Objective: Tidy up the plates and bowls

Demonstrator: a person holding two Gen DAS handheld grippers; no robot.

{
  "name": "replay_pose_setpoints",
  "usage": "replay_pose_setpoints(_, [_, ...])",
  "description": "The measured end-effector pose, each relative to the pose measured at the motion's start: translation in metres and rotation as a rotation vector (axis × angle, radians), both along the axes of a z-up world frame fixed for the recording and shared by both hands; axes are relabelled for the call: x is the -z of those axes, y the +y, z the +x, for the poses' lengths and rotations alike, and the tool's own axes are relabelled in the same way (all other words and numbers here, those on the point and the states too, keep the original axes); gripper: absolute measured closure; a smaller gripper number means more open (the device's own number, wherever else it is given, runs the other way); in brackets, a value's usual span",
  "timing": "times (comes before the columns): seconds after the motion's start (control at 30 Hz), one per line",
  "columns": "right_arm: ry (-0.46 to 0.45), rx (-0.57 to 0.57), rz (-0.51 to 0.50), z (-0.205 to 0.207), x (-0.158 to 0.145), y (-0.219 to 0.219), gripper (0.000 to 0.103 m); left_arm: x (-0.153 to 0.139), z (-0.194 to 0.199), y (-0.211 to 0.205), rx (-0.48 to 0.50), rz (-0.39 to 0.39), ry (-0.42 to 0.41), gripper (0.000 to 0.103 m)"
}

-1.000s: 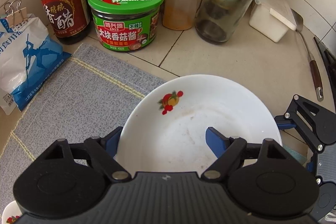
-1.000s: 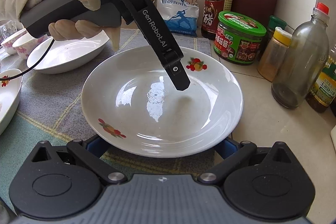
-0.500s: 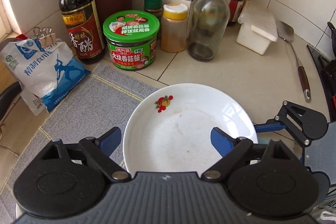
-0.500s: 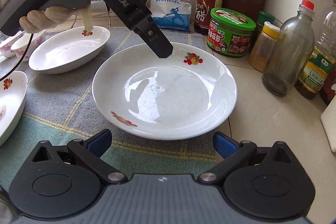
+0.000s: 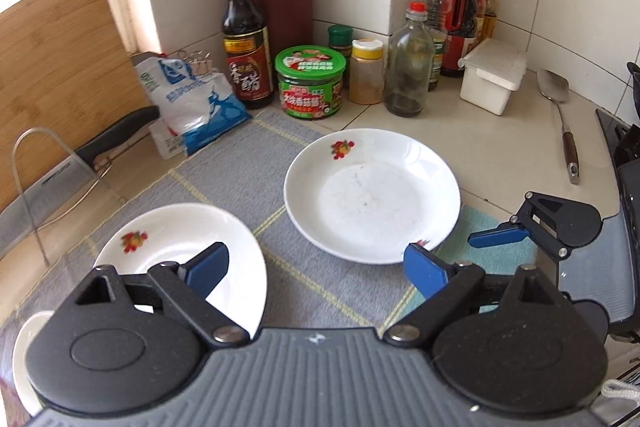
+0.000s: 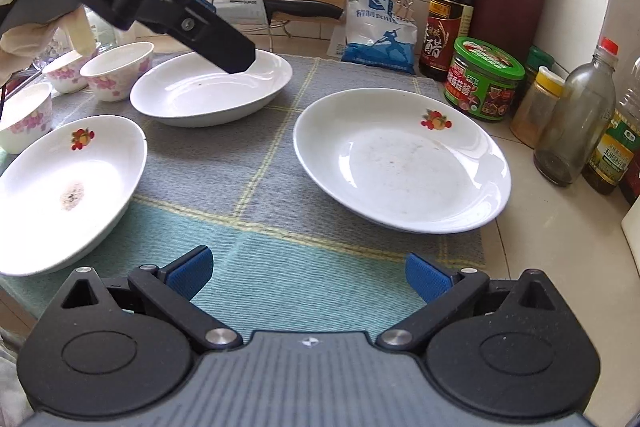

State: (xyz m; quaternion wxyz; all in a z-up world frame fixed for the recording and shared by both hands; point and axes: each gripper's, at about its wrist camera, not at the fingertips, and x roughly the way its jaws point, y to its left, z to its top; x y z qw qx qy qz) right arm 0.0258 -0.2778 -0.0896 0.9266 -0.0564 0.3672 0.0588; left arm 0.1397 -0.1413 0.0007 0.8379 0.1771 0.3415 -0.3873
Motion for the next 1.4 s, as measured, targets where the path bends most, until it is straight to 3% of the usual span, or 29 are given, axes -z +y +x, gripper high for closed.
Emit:
replay_pose_setpoints(0.37, [0.008,-0.119,-0.010,-0.031,0.006,0.053,0.000,0.010,-0.046,0.087,-0.261,-0.051,0.058,0.009])
replay_pose_setpoints(0.57, [0.015,-0.159,-0.003,-0.038,0.011,0.081,0.000,0.015,-0.057,0.117,-0.349,-0.065,0.091,0.009])
replay_pose_setpoints(0.7, [0.005,-0.176,0.006,-0.042,0.013,0.095,0.000,0.019,-0.065,0.128,-0.397,-0.031,0.070,0.009])
replay_pose_setpoints(1.4, [0.010,-0.372,0.024,-0.025,0.031,0.142,0.000,0.023,-0.064,0.150,-0.422,-0.002,0.087,0.009])
